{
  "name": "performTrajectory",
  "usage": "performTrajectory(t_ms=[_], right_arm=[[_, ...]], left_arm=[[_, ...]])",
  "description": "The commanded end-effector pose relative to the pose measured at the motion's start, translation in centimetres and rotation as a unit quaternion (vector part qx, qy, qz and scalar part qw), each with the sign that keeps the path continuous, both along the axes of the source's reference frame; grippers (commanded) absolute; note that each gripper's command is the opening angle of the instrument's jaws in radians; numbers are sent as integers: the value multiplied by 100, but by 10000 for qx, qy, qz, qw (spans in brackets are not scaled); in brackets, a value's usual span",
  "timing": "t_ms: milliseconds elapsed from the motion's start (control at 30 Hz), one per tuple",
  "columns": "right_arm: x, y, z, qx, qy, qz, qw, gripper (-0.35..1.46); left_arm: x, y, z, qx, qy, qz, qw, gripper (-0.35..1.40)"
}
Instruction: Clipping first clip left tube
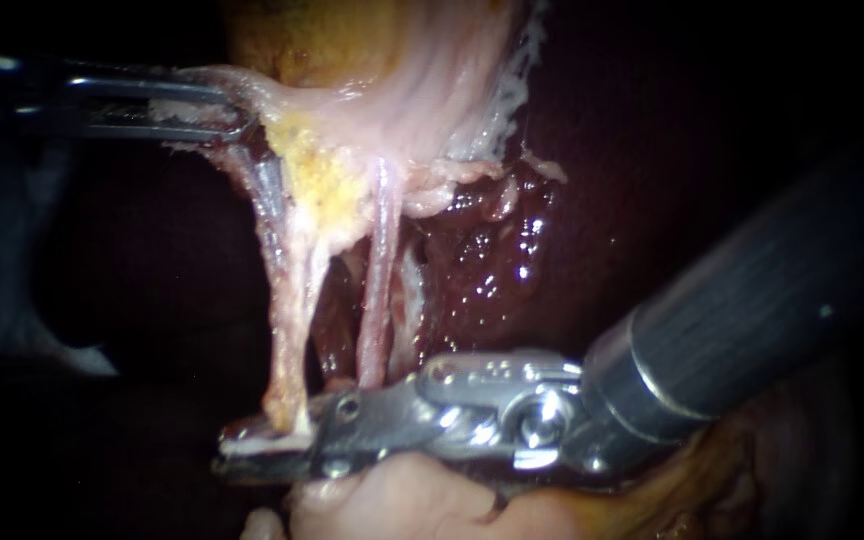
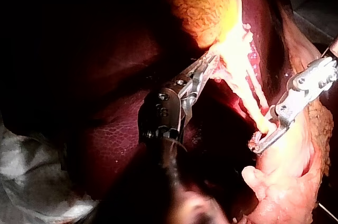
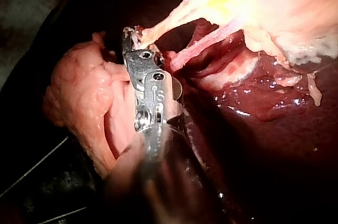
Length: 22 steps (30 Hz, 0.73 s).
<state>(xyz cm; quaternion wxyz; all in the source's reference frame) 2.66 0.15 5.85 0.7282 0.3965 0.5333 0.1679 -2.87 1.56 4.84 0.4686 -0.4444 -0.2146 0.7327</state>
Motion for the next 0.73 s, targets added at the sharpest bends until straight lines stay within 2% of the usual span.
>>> performTrajectory(t_ms=[33,133,300,733], right_arm=[[-2,0,1,105,-47,7,9999,-35],[-8,0,5,237,-88,20,9997,-35],[-12,-2,8,181,-235,-74,9995,-35],[-13,-3,12,171,-237,-75,9995,-35]], left_arm=[[0,0,0,1,0,-2,10000,-35],[0,0,0,1,1,-2,10000,-35],[0,0,0,1,0,-2,10000,-35],[0,1,1,1,0,-2,10000,-35]])
